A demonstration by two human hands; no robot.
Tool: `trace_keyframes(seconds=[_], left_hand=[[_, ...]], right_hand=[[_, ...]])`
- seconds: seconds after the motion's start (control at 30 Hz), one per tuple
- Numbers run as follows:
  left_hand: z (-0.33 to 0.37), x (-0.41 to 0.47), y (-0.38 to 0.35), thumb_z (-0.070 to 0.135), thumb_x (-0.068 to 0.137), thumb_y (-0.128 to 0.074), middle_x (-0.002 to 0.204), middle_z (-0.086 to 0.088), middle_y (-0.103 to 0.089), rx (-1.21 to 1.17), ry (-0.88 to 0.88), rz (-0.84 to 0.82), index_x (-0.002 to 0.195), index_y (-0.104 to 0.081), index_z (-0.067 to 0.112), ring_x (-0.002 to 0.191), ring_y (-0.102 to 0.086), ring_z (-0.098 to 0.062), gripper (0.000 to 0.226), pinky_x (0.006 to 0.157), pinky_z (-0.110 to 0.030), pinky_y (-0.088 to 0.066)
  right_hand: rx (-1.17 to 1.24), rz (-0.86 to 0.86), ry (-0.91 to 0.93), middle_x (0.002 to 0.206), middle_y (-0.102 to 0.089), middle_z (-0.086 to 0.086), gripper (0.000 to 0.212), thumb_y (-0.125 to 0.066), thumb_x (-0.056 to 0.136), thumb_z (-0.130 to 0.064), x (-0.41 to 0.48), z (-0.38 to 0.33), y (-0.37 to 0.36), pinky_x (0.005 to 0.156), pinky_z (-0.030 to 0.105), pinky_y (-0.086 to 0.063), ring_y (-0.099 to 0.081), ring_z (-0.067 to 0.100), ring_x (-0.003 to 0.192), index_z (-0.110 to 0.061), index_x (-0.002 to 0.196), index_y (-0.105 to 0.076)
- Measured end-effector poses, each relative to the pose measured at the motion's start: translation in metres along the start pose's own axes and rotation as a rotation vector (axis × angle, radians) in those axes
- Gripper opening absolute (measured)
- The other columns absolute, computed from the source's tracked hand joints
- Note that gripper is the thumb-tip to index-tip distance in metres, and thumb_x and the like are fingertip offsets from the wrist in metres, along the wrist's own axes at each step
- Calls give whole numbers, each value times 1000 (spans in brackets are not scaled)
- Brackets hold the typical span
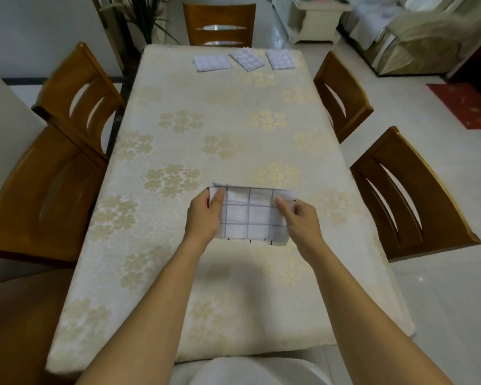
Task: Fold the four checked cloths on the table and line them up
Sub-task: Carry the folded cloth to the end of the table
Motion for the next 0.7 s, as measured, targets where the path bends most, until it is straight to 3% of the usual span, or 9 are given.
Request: trace_keyframes(seconds=[0.1,0.2,0.27,0.33,0.4,0.53,0.63,0.7], left_hand=[[21,-24,-21,43,105,-50,97,-27,-64,-9,-41,-22,101,-62,2,76,-55,-16,44,69,-34,-42],[37,-61,-48,41,104,-53,99,1,-74,-35,-48,-76,109,-69,21,87,-69,-8,26,74,-27,-56],[38,-85,-68,39,103,-55,103,1,-75,-32,-17,-107,114,-68,21,86,-73,-14,24,66,-33,-62],[38,-107,-85,37,104,-54,98,-13,-73,9,13,-117,110,-66,13,73,-74,-21,28,52,-36,-60],[41,-121,-101,37,106,-51,90,-20,-72,58,-3,-94,104,-65,10,63,-72,-24,30,45,-33,-56],[55,-141,-126,41,107,-46,75,-17,-64,70,-26,-23,94,-62,9,51,-61,-21,37,40,-27,-46],[65,-149,-141,47,106,-42,69,-15,-47,96,-51,-26,89,-51,-8,54,-46,-24,59,39,-28,-38],[81,-148,-152,46,107,-41,66,-11,-39,104,-99,-39,77,-41,-3,55,-38,-22,58,42,-32,-34]], right_hand=[[-7,33,4,77,-49,10,44,-61,98,-42,-19,4,29,63,35,-37,-47,19,71,-4,78,-50],[-7,100,54,82,-51,16,46,-56,100,-41,-39,0,66,63,34,-39,-48,19,73,3,85,-50],[-54,125,112,82,-55,20,39,-56,101,-38,-48,-5,93,64,37,-41,-51,25,73,-4,82,-51],[-127,119,204,74,-56,10,31,-55,102,-34,-59,-13,118,63,38,-41,-53,23,70,-16,77,-53],[-189,131,263,70,-55,7,33,-55,102,-34,-68,-13,140,61,42,-42,-51,21,65,-12,78,-54],[-204,212,290,66,-50,0,35,-57,101,-35,-86,-8,176,55,28,-35,-45,11,61,-17,73,-48],[-173,233,288,67,-50,0,35,-57,101,-34,-93,-11,197,55,28,-34,-47,13,64,-21,71,-45],[-152,251,303,68,-51,1,35,-58,101,-34,-91,-19,213,56,29,-36,-49,16,65,-21,71,-46]])
Point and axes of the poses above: each hand's wrist, its own x-axis towards the middle knuckle, its own y-axis out of the back of the hand, z = x × y, the point moved 7 cm from there along x, towards the middle knuckle
